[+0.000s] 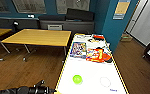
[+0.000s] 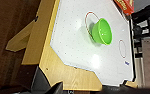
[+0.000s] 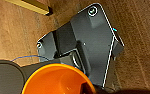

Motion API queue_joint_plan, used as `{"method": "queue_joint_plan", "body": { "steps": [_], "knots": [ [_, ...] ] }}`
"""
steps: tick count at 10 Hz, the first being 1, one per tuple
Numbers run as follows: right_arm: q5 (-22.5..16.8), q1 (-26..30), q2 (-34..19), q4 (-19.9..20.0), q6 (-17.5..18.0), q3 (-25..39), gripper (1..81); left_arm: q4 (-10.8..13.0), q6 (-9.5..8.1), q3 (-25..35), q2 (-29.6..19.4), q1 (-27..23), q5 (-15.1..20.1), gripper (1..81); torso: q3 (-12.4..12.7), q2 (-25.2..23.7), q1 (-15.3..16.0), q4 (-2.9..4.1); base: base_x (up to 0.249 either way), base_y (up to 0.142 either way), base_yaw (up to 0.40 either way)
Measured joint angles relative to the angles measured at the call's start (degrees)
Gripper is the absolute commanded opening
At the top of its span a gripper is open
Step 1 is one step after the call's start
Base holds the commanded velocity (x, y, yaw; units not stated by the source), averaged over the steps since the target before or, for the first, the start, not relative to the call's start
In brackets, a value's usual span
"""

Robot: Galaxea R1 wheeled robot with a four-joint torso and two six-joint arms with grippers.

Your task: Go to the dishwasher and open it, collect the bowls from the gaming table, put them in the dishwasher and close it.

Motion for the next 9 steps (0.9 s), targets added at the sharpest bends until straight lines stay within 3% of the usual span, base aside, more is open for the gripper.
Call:
{"method": "queue_joint_plan", "body": {
  "steps": [2, 5, 9],
  "knots": [
    [-1.1, 1.2, 0.0, 0.1, 0.0, 0.0, 1.0, -0.1, -4.07, -5.7, 2.6, -1.9, 3.5, 81.1, 0.0, 0.0, 0.0, 0.00, 0.000, 0.000, 0.000],
    [-2.5, 2.3, 0.0, 0.3, 0.0, 0.0, 1.0, -0.1, -8.27, -13.0, 8.0, -4.2, 6.3, 81.1, 0.0, 0.0, 0.0, 0.00, 0.000, 0.000, 0.000],
    [-4.1, 3.7, 0.0, 0.3, 0.0, 0.1, 1.0, 0.1, -9.67, -17.3, 14.4, -9.0, 8.7, 81.1, 0.0, 0.0, 0.1, 0.00, 0.000, 0.000, 0.000]
  ]
}}
